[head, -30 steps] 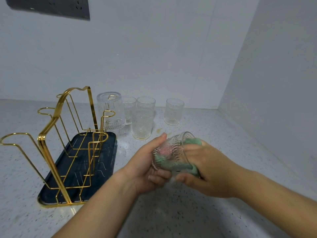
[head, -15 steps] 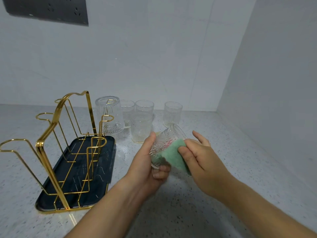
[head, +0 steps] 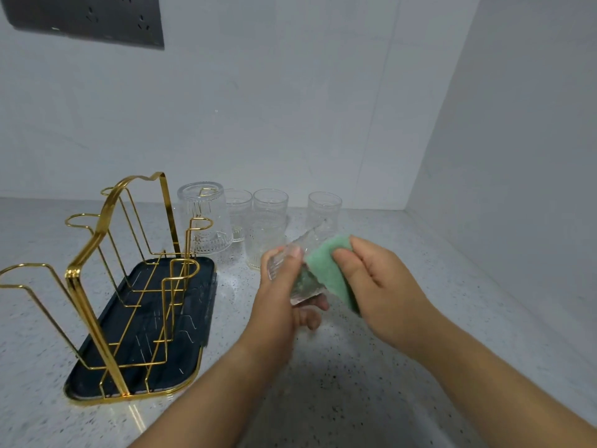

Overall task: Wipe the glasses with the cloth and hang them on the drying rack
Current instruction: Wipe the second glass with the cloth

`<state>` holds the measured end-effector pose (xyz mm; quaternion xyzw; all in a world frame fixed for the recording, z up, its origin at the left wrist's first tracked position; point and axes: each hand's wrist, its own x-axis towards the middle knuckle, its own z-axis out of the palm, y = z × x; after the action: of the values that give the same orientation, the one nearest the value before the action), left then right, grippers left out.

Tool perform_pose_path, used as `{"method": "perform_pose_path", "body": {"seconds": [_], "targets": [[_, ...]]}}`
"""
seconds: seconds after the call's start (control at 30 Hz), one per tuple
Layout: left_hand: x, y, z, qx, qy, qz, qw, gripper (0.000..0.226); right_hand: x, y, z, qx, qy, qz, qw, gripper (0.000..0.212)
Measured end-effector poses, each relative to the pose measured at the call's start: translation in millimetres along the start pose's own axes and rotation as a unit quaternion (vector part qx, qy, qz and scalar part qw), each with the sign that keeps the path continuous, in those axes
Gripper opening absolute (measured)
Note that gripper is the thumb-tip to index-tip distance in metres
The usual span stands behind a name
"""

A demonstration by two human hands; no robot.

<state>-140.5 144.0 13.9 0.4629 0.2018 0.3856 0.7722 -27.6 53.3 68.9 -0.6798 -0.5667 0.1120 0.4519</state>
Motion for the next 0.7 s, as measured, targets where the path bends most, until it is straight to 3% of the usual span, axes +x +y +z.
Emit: {"method": "perform_pose_path", "body": {"seconds": [0.1, 0.17, 0.27, 0.33, 0.43, 0.5, 0.57, 0.63, 0.7], "targets": [[5, 8, -7, -0.061, -0.043, -0.168, 0.983, 0.067, -7, 22, 7, -0.103, -0.013, -0.083, 0.991, 0.037], [4, 8, -6, -0.059, -0.054, -0.187, 0.979, 0.064, -11, 29, 10, -0.105, -0.003, -0.102, 0.989, 0.037], [0, 2, 1, 0.025, 0.007, -0.051, 0.998, 0.042, -18, 32, 13, -0.006, 0.024, -0.015, 1.0, 0.051], [-2, -5, 1, 0.146, 0.039, 0.075, 0.986, 0.019, -19, 23, 15, 0.106, 0.054, 0.047, 0.992, 0.05], [-3, -16, -10, 0.307, 0.022, 0.22, 0.926, 0.04, -15, 6, 6, 0.199, 0.07, 0.106, 0.972, 0.05], [-2, -19, -13, 0.298, 0.013, 0.236, 0.925, 0.041, -13, 0, -2, 0.199, 0.061, 0.113, 0.972, 0.052], [-2, -16, -9, 0.206, -0.007, 0.172, 0.963, 0.038, -15, 2, -2, 0.159, 0.052, 0.086, 0.982, 0.051], [-2, -5, -2, 0.054, -0.031, 0.027, 0.998, 0.051, -18, 8, 2, 0.057, 0.046, 0.03, 0.997, 0.053], [0, 6, 1, -0.03, -0.047, -0.12, 0.991, 0.064, -21, 21, 8, -0.042, 0.046, -0.04, 0.997, 0.053]]}}
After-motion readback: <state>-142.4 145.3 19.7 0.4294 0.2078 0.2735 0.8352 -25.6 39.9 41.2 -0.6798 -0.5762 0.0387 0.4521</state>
